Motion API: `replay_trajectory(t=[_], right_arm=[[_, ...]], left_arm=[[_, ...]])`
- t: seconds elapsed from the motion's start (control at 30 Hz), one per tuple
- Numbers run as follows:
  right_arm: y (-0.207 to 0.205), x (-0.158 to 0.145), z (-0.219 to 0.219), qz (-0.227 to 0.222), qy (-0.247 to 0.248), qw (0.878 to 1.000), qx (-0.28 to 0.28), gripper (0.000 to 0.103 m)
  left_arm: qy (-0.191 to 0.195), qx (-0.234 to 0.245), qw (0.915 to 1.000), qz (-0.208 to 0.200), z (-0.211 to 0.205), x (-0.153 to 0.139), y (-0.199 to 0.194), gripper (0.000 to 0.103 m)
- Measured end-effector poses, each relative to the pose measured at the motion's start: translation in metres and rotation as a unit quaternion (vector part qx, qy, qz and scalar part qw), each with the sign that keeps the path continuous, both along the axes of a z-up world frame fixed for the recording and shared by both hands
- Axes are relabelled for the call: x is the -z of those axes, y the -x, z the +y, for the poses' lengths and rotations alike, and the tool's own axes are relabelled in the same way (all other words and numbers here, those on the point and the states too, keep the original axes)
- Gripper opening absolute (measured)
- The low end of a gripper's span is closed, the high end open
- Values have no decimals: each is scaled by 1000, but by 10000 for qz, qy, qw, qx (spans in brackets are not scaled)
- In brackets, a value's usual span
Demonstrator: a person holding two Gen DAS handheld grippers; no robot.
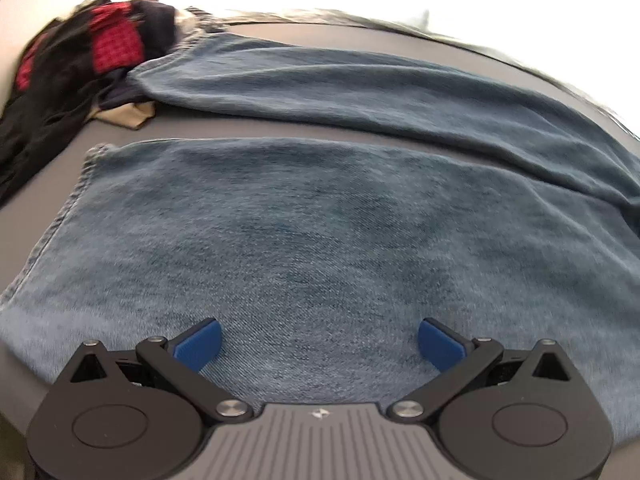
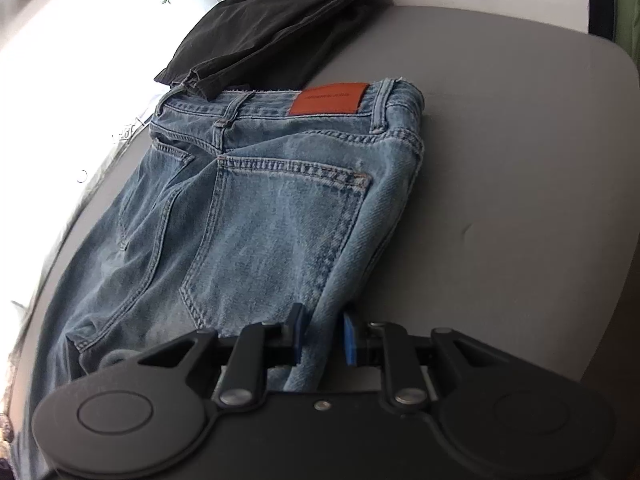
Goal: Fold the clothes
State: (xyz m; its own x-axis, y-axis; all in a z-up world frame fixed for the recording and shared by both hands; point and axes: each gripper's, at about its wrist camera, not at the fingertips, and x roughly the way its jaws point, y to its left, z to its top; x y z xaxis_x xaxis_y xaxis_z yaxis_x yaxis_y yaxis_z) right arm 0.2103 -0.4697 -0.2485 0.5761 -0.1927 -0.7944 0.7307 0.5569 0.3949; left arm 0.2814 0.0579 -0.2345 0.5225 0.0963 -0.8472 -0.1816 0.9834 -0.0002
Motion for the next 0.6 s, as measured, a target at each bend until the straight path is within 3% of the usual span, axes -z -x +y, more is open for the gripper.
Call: replay_trajectory(t=[0.13, 0.23, 0.3, 0.43, 0.5, 0.6], right_arm=[[-2, -1, 7, 72, 210, 9997, 48, 21], [2, 0, 8, -25, 203, 9997, 153, 21], [4, 1, 8, -96, 180, 9996, 216, 20], [4, 1, 11, -108, 201, 9992, 315, 20], [2, 0, 12, -58, 254, 9991, 326, 20], [1, 0, 14, -54, 300, 9989, 359, 21]], left_arm=[[252, 181, 9994, 128, 16, -5, 1, 103], [561, -540, 9970, 8, 45, -12, 10, 103], [904, -1250, 9879, -142, 75, -16, 17, 103], [1448, -2426, 9581, -464, 128, -25, 37, 103], [1422, -2691, 9509, -565, 144, -28, 46, 103], [1145, -2884, 9491, -541, 159, -28, 60, 103]])
